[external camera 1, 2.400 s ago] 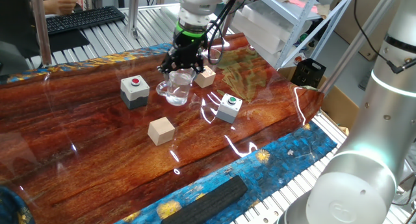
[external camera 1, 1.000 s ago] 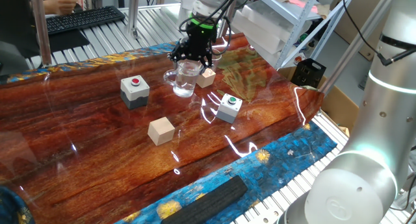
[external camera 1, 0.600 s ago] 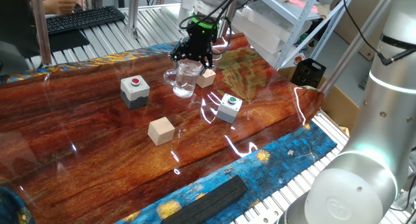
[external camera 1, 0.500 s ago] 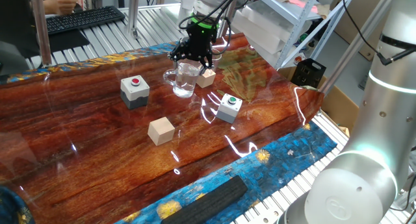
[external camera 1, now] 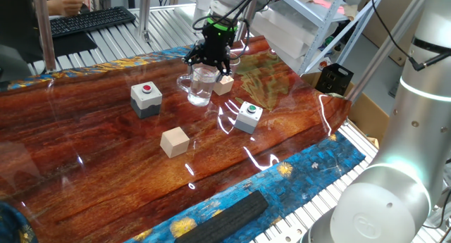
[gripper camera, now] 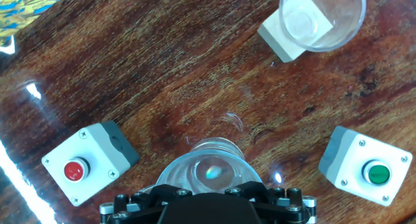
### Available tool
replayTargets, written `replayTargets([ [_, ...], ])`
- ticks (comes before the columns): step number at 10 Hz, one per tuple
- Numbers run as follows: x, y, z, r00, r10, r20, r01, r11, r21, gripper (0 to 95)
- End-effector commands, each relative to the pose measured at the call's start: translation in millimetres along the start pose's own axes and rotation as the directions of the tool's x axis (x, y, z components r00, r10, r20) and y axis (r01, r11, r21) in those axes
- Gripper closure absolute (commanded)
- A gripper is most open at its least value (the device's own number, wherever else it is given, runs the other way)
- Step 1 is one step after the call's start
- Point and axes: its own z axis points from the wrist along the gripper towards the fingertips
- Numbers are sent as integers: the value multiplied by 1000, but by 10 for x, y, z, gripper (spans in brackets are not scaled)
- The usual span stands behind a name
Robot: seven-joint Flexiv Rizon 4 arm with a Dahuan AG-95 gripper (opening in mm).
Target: Pour the water from one cup into another empty cup
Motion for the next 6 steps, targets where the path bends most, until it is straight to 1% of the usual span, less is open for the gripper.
replayTargets([
  [1, 6, -6, -8, 1000, 20, 14, -20, 1000, 0, 950],
  [2, 6, -6, -8, 999, 22, 24, -22, 1000, 4, 950],
  [6, 6, -6, -8, 999, 14, 31, -14, 1000, 4, 950],
])
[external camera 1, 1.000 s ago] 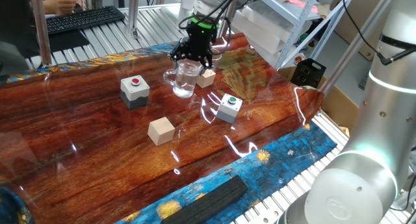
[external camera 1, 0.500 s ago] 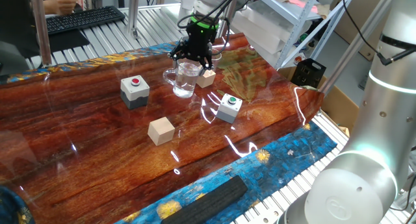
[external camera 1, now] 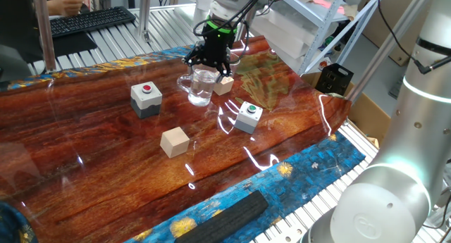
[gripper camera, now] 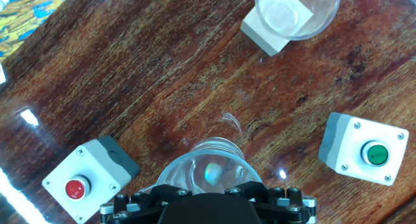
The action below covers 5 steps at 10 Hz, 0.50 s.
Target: Pour the water from one cup into another empty cup
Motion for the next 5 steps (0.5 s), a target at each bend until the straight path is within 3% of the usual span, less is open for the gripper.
replayTargets([
  [1, -18, 9, 0, 1000, 0, 1, 0, 1000, 4, 950],
  [5, -18, 9, 0, 1000, 16, -4, -16, 1000, 12, 950],
])
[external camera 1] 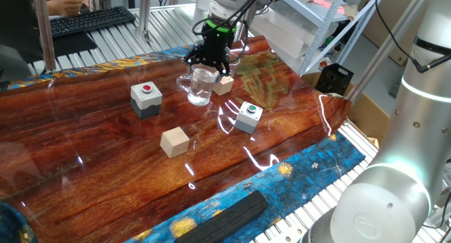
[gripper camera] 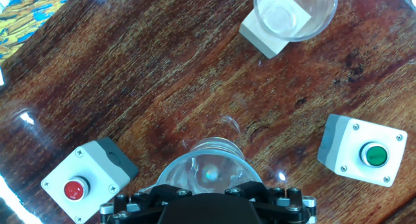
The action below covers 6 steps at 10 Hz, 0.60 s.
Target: Pour the water from one cup into another empty cup
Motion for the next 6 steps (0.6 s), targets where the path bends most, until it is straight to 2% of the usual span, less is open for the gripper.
replayTargets([
  [1, -3, -3, -2, 1000, 16, -12, -16, 1000, 3, 950],
  [3, -39, 8, -30, 999, 30, -39, -30, 1000, -8, 950],
  [6, -126, 26, -93, 999, 31, -40, -31, 1000, -5, 950],
])
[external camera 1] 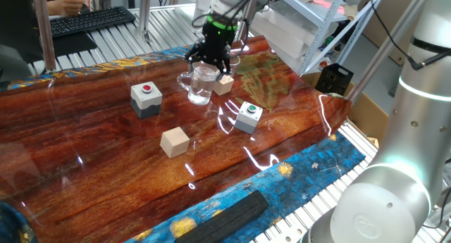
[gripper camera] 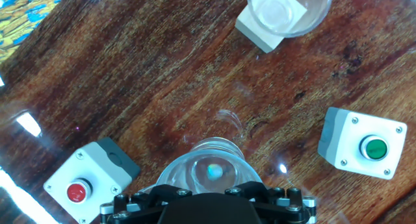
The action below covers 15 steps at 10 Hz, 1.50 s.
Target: Pour the water from one cup into another empty cup
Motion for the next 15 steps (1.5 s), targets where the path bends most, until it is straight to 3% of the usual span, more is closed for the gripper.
replayTargets([
  [1, -5, -14, -16, 1000, 0, 3, 0, 1000, 3, 950],
  [5, -148, 11, -117, 1000, -4, -26, 4, 1000, 9, 950],
  [11, -376, 26, -252, 999, -15, -34, 15, 1000, 6, 950],
  [15, -522, 20, -324, 998, -12, -68, 11, 1000, -15, 950],
])
